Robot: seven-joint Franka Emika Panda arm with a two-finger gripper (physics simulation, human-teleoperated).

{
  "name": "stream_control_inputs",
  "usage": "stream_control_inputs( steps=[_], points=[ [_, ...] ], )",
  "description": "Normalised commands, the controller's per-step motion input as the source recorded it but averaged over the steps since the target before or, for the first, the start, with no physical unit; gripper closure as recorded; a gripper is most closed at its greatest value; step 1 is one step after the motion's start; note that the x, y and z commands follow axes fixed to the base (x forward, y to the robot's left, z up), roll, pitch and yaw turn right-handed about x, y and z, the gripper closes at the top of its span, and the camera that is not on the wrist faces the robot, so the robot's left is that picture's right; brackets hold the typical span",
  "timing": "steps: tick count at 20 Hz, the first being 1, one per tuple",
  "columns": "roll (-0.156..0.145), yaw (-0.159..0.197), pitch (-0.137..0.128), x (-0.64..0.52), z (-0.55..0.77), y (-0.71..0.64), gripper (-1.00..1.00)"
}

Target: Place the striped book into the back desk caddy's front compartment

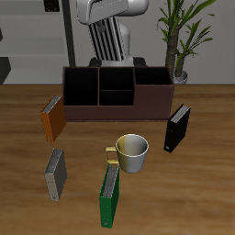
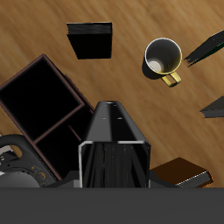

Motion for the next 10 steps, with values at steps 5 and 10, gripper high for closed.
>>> stream_control_inputs(
  steps=[5, 10],
  points=[
    [-0.008, 0.157, 0.001, 0.01, 0.01, 0.12, 1.0],
    [0.017, 0.103, 0.013, -0.07, -0.04, 0.2, 1.0]
  ],
)
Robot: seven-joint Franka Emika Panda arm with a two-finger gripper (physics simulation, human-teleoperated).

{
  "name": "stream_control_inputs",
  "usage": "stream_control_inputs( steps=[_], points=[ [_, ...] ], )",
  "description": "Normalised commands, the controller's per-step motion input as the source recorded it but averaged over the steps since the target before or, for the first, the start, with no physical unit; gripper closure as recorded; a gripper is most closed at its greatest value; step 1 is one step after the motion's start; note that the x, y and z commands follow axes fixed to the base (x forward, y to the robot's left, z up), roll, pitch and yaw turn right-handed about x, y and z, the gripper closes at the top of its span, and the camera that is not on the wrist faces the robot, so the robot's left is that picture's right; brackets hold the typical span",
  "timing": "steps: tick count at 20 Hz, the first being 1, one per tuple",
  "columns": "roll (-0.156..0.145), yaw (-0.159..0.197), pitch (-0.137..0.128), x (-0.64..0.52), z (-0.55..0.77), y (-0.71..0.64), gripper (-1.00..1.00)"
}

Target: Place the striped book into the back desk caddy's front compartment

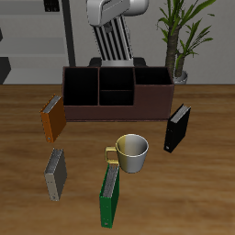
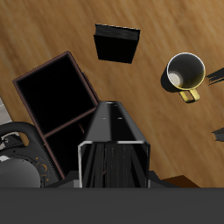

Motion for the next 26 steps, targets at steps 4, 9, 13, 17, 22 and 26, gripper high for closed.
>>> stream_control_inputs(
  steps=[4, 9, 13, 17, 22, 26],
  points=[
    [-0.02, 0.077, 0.044, -0.09, -0.11, 0.09, 1.0],
    [-0.011, 0.062, 0.044, -0.13, -0.11, 0.11, 1.0],
    [-0.022, 0.085, 0.027, -0.08, -0.08, 0.0, 1.0],
    [-0.047, 0.098, 0.023, 0.01, -0.02, -0.07, 1.0],
    [-0.034, 0.084, 0.052, -0.03, -0.1, -0.07, 1.0],
    [-0.036, 0.087, 0.022, -0.04, -0.06, -0.06, 1.0]
  ],
)
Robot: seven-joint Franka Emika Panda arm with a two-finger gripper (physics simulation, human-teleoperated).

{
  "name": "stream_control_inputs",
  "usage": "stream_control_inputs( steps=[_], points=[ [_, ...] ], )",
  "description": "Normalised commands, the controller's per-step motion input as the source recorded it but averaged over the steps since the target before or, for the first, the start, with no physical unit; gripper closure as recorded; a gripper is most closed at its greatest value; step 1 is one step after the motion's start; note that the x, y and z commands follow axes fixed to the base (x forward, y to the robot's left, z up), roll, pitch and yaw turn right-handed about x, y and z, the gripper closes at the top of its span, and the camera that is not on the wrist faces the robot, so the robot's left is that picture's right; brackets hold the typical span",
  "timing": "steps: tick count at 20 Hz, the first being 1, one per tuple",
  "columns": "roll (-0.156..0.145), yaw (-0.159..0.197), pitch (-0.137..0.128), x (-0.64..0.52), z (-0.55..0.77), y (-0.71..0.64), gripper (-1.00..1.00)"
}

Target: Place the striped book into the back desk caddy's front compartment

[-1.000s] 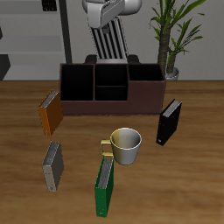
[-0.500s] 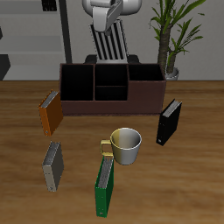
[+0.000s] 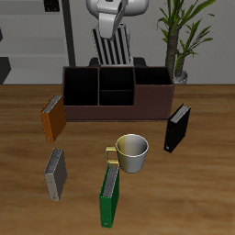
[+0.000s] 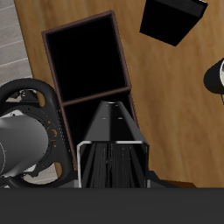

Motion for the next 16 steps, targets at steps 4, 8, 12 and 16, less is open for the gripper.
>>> stream_control_inputs(
  steps=[4, 8, 12, 16],
  points=[
    [-0.032, 0.046, -0.007, 0.02, 0.09, -0.12, 1.0],
    [-0.047, 0.013, -0.019, 0.07, 0.18, -0.09, 1.0],
    [-0.039, 0.048, -0.031, 0.06, 0.2, 0.0, 1.0],
    [-0.003, 0.027, -0.023, 0.08, 0.15, 0.08, 1.0]
  ],
)
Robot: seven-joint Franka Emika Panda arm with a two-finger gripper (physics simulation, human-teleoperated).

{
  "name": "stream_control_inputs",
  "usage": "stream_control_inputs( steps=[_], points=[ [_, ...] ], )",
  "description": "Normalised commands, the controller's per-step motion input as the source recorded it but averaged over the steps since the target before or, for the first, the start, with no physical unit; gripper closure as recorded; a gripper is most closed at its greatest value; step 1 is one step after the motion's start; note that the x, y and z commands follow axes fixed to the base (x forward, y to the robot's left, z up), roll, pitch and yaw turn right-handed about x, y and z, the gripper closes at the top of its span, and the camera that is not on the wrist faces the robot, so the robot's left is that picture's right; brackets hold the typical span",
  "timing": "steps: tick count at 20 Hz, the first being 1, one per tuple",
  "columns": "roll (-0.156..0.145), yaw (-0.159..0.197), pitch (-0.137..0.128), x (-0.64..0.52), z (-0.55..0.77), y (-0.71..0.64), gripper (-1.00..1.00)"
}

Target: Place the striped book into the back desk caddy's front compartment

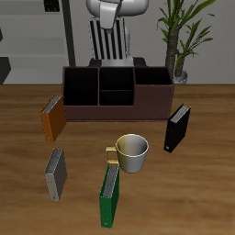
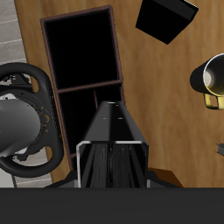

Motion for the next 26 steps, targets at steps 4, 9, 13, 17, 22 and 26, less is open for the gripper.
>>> stream_control_inputs(
  steps=[4, 9, 13, 17, 22, 26],
  points=[
    [-0.015, 0.017, 0.004, 0.1, -0.01, -0.01, 1.0],
    [-0.011, 0.008, 0.026, 0.07, -0.07, 0.02, 1.0],
    [0.01, 0.062, 0.036, 0.01, -0.12, 0.09, 1.0],
    [0.005, 0.035, 0.021, 0.09, -0.05, 0.04, 1.0],
    [0.003, -0.002, 0.024, 0.04, -0.11, 0.0, 1.0],
    [0.003, 0.017, 0.03, 0.02, -0.16, -0.02, 1.0]
  ],
)
